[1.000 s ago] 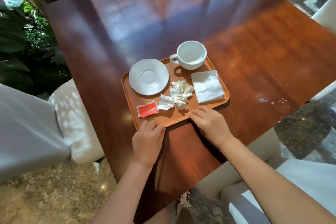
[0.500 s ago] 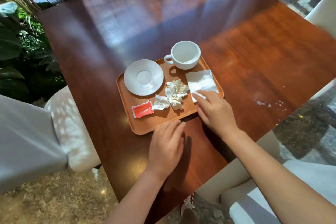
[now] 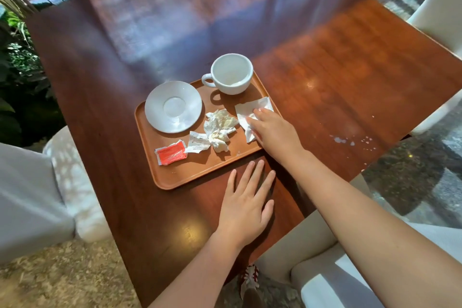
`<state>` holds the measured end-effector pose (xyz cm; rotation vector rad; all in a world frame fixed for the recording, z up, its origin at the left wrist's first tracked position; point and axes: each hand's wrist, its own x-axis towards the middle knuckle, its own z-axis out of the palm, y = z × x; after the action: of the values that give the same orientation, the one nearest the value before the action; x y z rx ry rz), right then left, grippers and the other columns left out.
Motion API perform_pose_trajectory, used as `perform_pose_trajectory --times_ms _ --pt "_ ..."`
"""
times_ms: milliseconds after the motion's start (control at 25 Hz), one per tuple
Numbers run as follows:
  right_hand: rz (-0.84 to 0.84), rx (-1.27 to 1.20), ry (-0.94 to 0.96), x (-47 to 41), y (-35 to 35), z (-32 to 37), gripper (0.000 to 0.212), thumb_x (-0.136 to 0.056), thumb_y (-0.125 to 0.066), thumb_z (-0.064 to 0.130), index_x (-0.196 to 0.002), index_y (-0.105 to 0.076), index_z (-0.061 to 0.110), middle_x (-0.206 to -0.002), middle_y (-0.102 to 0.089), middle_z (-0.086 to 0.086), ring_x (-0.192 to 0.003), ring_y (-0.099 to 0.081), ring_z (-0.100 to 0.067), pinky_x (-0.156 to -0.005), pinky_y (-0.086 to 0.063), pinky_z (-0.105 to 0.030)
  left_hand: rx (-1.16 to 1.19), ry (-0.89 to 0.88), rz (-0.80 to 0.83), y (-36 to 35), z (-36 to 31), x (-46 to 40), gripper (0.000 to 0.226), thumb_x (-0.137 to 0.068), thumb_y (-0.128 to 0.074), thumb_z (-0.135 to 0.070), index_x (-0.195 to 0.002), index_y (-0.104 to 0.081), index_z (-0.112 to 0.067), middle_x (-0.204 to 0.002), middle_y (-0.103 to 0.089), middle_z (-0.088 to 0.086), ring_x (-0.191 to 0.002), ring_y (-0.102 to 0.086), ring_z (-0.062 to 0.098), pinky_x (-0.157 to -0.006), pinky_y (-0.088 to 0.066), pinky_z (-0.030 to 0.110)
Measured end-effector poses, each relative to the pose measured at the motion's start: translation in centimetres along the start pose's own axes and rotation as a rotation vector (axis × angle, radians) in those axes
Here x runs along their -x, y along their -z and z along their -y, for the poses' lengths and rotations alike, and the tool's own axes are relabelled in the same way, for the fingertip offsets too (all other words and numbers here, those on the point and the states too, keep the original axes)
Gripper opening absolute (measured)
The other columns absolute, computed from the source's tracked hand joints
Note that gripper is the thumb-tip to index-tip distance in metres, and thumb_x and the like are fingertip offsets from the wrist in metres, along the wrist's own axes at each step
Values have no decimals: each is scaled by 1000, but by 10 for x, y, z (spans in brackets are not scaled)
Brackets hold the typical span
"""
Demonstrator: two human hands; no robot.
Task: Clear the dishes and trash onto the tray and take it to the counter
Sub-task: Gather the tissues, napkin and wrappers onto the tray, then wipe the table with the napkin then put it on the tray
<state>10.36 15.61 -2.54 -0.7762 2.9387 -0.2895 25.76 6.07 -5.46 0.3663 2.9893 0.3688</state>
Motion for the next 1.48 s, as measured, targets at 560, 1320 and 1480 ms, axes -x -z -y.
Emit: perform_pose_trajectory --times_ms 560,1320,1480 --pt "-561 -377 -346 97 56 -134 25 -76 -62 -8 -98 -71 0 -107 -70 -20 -102 -65 -31 -93 -39 -15 -42 110 -15 -4 -19 -9 57 -91 -30 -41 -145 -23 -26 -155 -23 6 -143 -10 21 -111 -12 54" --pt "49 134 -333 115 6 -212 54 -96 -16 44 -147 -7 28 -159 -8 -5 -145 -2 -20 -116 -2 -48 -17 144 -32 -4 -24 -10 57 -90 -29 -42 -144 -25 -28 -155 -20 4 -144 -10 20 -115 -10 53" --pt "75 141 -254 127 0 -179 59 -93 -18 41 -147 -13 20 -158 -12 -5 -145 -5 -20 -116 -5 -47 -14 144 -39 -5 -24 -10 57 -89 -29 -41 -144 -26 -27 -155 -21 5 -144 -11 20 -115 -11 55"
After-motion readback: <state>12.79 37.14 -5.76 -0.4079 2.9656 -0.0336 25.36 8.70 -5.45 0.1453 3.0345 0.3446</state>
